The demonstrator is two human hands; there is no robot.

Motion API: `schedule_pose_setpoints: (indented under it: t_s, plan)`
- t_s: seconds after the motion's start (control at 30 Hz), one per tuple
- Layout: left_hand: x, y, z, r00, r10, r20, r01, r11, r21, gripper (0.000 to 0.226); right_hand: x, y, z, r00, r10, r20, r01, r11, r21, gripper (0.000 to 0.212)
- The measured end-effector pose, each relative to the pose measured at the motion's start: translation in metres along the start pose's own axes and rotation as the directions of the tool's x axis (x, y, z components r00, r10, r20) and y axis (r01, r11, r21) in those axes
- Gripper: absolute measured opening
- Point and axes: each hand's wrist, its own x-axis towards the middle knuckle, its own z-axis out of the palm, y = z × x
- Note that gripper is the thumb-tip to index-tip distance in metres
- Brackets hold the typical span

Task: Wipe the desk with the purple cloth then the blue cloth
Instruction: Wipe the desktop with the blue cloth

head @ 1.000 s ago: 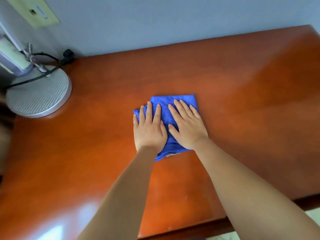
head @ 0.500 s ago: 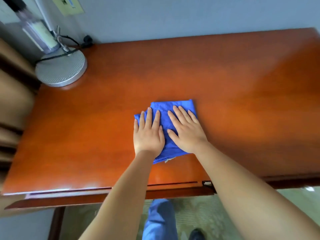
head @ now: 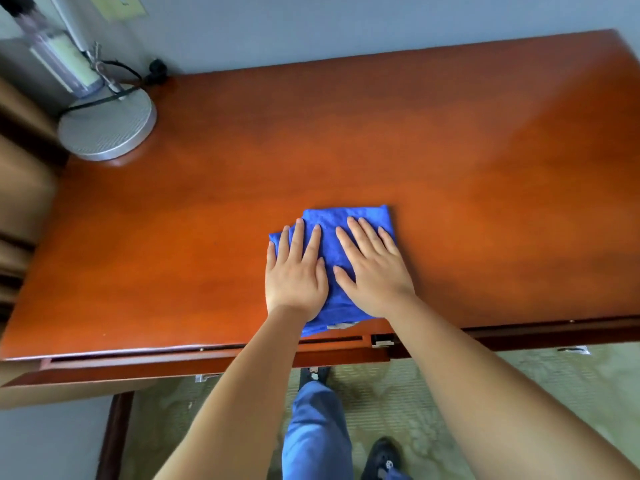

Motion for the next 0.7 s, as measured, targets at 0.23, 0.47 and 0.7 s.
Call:
schedule_pose_setpoints:
  t_s: [0.23,0.47,0.7]
  plan:
    - [0.082,-0.008,-0.005,0.998,-0.026,-0.052,0.023,0.999,-0.040,0.071,0.084,0.025,-0.006,1.000,-0.015,0.019,0.016,0.998,-0.053,0.072]
    - [0.184,-0.019,-0.016,0.998,-0.013,-0.053,0.011,0.999,-0.047,0.056,0.179,0.047,-0.018,0.999,0.033,0.012,-0.032,0.995,-0.094,0.075]
    - [0.249,-0.023,-0.021,0.997,0.031,-0.074,-0.034,0.999,-0.038,0.055,0.235,0.066,-0.024,0.998,0.065,-0.009,-0.066,0.992,-0.112,0.064]
